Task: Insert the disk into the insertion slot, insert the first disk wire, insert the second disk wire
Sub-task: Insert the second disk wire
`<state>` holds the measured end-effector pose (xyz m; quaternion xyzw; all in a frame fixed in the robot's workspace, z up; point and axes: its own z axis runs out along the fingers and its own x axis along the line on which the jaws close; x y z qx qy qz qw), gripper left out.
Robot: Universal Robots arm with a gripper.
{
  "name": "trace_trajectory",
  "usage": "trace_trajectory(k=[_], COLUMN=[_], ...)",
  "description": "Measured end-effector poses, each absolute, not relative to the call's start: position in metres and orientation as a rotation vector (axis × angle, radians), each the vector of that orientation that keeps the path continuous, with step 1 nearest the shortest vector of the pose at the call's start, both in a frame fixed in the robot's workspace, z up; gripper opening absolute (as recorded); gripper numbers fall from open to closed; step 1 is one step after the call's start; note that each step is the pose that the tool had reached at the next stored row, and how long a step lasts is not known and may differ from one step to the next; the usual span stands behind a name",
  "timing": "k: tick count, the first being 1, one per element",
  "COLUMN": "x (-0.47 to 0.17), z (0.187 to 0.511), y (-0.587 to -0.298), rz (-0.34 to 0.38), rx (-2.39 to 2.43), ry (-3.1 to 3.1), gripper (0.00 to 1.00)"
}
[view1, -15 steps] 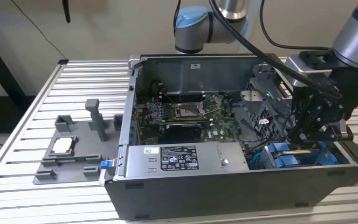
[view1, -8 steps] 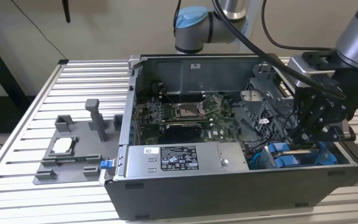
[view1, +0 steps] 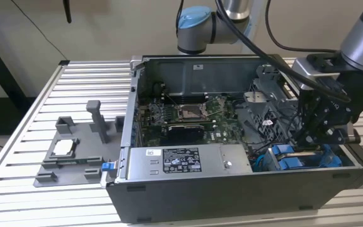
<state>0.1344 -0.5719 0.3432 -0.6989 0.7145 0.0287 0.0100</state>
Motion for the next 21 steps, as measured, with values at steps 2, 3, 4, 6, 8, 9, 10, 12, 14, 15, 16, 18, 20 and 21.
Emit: trace_trajectory(k=[2, 3, 4, 6, 8, 9, 10, 12, 14, 15, 16, 18, 20, 21], x=[0.134, 0.135, 0.135, 0.135, 0.135, 0.135, 0.135, 0.135, 0.135, 0.135, 0.135, 0.135, 0.135, 0.135], z=[0.343, 0.342, 0.342, 0.341, 0.34, 0.34, 0.34, 0.338, 0.337, 0.335, 0.334, 0.332, 0.333, 0.332], y=[-0.572, -0.572, -0.572, -0.572, -0.572, -0.572, -0.572, -0.572, -0.572, -0.572, -0.572, -0.572, -0.572, -0.573], rz=[0.09, 0.09, 0.091, 0.092, 0.092, 0.092, 0.092, 0.092, 0.091, 0.09, 0.09, 0.091, 0.089, 0.089], rx=[-2.182, -2.182, -2.181, -2.181, -2.18, -2.18, -2.179, -2.178, -2.178, -2.178, -2.178, -2.176, -2.177, -2.177], ry=[2.23, 2.23, 2.23, 2.23, 2.23, 2.23, 2.231, 2.232, 2.233, 2.234, 2.235, 2.234, 2.235, 2.235], gripper=[0.16, 0.16, 0.16, 0.16, 0.16, 0.16, 0.16, 0.16, 0.16, 0.16, 0.16, 0.16, 0.16, 0.16])
